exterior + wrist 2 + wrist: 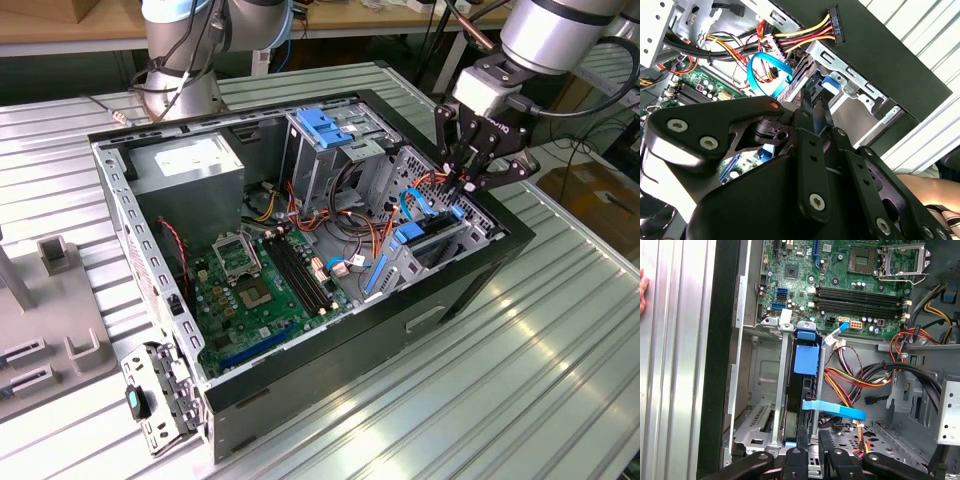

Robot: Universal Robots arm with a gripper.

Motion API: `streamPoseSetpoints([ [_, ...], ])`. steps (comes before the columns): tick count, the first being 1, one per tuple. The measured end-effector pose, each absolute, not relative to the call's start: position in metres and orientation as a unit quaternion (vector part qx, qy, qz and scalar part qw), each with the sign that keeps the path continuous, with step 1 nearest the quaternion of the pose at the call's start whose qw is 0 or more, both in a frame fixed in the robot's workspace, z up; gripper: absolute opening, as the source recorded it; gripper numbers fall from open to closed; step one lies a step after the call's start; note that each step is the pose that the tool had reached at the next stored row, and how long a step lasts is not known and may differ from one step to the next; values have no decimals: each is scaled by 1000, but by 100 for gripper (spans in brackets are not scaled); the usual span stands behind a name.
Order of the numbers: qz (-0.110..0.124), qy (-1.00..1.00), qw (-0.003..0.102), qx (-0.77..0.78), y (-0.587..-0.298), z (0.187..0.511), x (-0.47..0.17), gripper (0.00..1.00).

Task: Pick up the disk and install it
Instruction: 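Insert the second disk wire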

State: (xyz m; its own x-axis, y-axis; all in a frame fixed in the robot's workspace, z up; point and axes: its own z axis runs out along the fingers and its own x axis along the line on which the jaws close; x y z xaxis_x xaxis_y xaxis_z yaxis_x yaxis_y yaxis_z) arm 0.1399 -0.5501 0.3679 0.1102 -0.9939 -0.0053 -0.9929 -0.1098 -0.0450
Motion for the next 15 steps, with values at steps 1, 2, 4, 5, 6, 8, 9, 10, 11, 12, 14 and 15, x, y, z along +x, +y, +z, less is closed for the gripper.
streamPoseSetpoints([
  [1, -13, 667, 19, -745, -550, 368, 140, 24],
  [2, -13, 667, 19, -745, -550, 368, 141, 24],
  [4, -13, 666, 19, -746, -550, 368, 142, 24],
  [5, -13, 666, 19, -746, -550, 368, 143, 24],
  [6, -13, 665, 19, -746, -550, 368, 144, 24],
  [8, -13, 665, 19, -747, -550, 368, 146, 24],
  [9, -13, 664, 19, -747, -550, 368, 146, 24],
  [10, -13, 664, 19, -747, -550, 368, 146, 24],
  [11, -13, 664, 19, -747, -550, 368, 147, 24],
  [12, -13, 664, 19, -747, -550, 368, 147, 24],
  [14, -13, 663, 19, -748, -550, 368, 148, 24],
  [15, -13, 663, 19, -748, -550, 368, 149, 24],
])
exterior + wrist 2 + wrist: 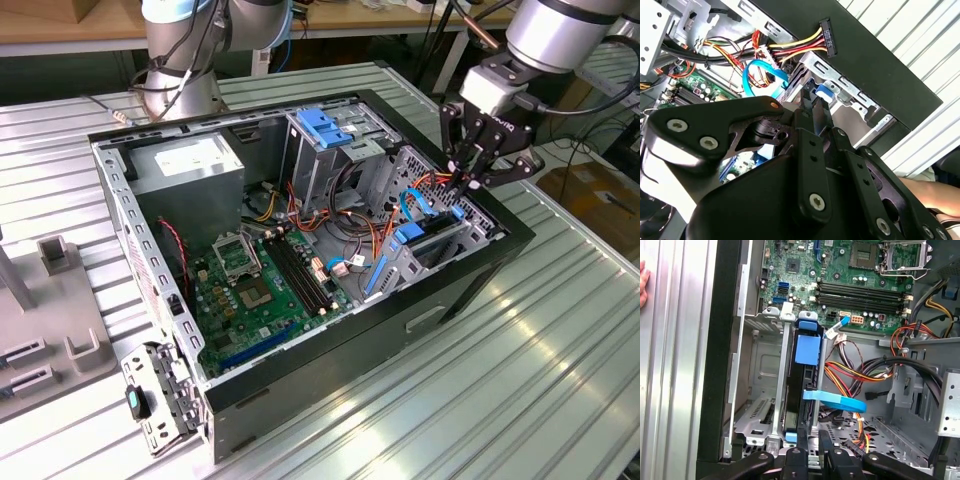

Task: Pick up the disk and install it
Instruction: 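Insert the second disk wire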

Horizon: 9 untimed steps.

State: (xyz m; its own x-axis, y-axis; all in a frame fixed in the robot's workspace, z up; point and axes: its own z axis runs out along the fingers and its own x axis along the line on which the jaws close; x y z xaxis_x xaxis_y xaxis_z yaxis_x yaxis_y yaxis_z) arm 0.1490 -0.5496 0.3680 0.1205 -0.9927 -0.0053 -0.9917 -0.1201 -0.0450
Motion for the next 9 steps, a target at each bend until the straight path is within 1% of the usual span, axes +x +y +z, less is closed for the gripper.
streamPoseSetpoints([
  [9, -13, 662, 19, -749, -550, 368, 149, 24],
])
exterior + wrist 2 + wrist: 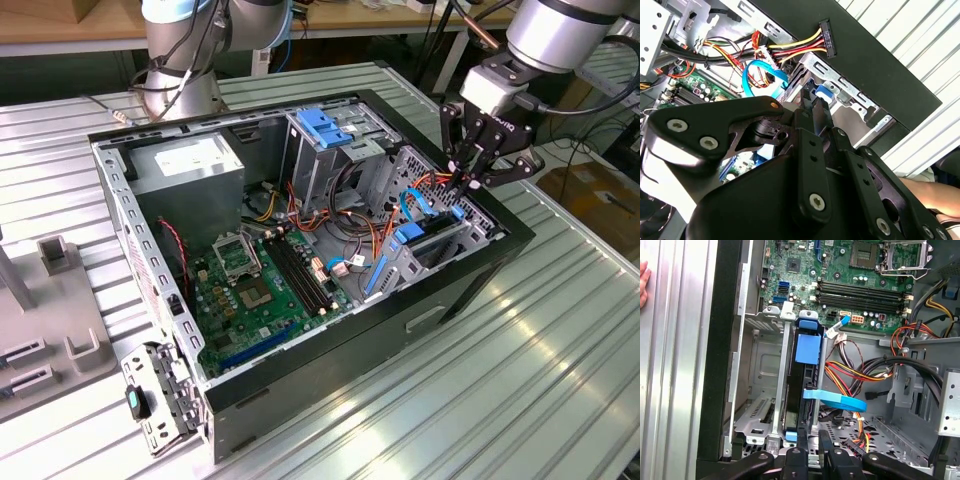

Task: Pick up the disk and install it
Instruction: 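Insert the second disk wire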

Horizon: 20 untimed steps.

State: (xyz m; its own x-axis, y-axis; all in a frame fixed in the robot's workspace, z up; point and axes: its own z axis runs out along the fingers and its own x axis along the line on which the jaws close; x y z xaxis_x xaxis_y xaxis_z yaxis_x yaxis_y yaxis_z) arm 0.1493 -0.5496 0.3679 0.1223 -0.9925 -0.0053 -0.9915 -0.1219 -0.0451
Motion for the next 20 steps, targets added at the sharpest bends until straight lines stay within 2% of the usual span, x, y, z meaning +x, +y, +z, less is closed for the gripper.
streamPoseSetpoints([
  [20, -12, 635, 19, -772, -547, 368, 169, 24],
])
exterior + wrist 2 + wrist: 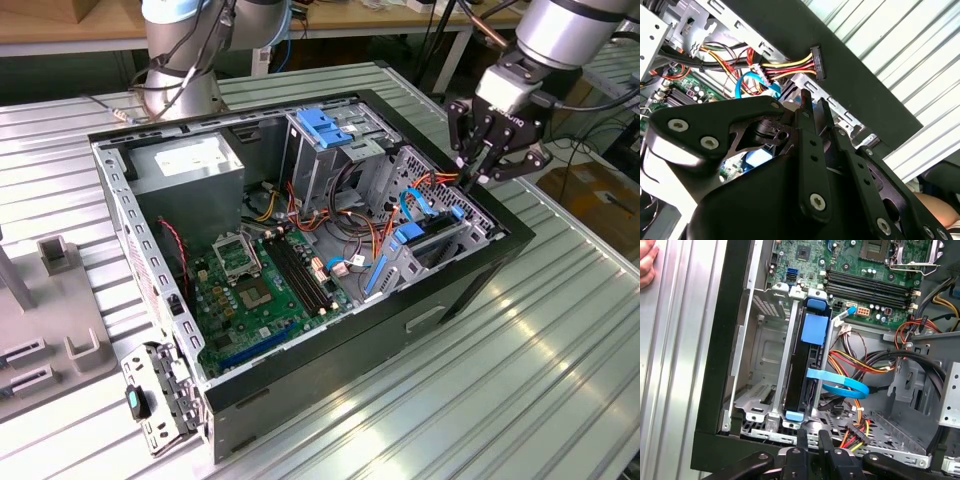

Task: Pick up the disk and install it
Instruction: 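Insert the second disk wire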

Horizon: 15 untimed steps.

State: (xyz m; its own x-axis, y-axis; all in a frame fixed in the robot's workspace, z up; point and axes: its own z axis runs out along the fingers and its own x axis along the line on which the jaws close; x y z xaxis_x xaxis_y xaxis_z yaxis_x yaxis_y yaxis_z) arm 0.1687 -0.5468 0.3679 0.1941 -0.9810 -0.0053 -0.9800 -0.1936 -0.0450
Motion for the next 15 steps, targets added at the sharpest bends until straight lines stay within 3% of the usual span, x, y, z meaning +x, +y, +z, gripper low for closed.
streamPoseSetpoints([
  [15, -12, 619, 19, -785, -545, 368, 184, 24],
])
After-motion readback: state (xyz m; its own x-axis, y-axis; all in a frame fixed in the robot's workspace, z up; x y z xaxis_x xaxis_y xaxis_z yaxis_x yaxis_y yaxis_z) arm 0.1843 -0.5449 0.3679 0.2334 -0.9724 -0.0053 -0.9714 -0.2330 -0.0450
